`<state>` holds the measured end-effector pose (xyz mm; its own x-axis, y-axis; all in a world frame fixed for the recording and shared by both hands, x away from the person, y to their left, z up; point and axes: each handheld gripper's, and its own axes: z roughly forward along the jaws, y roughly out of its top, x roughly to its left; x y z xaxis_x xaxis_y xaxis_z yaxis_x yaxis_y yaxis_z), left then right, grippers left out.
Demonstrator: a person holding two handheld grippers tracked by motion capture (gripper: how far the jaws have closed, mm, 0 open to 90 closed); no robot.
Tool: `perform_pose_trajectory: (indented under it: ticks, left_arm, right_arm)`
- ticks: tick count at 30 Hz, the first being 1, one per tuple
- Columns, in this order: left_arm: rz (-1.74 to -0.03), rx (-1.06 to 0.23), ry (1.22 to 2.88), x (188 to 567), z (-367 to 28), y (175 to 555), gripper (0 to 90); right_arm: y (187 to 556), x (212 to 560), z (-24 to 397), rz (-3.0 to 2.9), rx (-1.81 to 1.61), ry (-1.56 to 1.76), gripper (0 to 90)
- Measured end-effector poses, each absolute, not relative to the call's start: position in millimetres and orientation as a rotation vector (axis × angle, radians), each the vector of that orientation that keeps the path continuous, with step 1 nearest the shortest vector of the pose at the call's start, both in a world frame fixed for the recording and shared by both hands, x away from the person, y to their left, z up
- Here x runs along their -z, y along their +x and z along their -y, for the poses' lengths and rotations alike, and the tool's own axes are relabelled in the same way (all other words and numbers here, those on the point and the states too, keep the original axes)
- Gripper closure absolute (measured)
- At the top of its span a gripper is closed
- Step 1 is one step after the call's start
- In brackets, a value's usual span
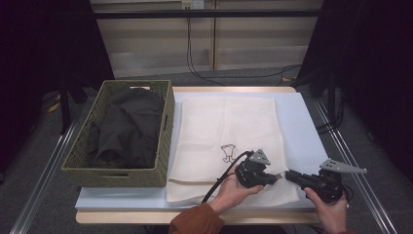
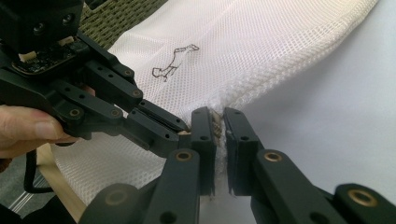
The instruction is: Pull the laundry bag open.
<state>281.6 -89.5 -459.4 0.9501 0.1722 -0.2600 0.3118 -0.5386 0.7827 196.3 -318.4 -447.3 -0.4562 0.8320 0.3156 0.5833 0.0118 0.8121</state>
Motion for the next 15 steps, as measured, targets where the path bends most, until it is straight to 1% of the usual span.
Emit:
perform_pose_trajectory:
  ticks: [6, 11, 15]
  left_arm:
    - [-0.351, 0.194, 2.151, 459.4, 89.9, 284.0, 87.3]
    - [-0.339, 0.172, 2.197, 455.6, 91.4, 284.1, 87.4]
    - [-0.353, 0.197, 2.176, 456.4, 91.2, 283.6, 87.4]
  right_arm:
    - [194.8, 445.9, 316.0, -2.035, -1.413, 1.455, 84.0]
    - [194.4, 445.9, 316.1, -2.030, -1.410, 1.456, 84.1]
    - [195.2, 447.0, 317.2, -2.031, -1.420, 1.461, 83.9]
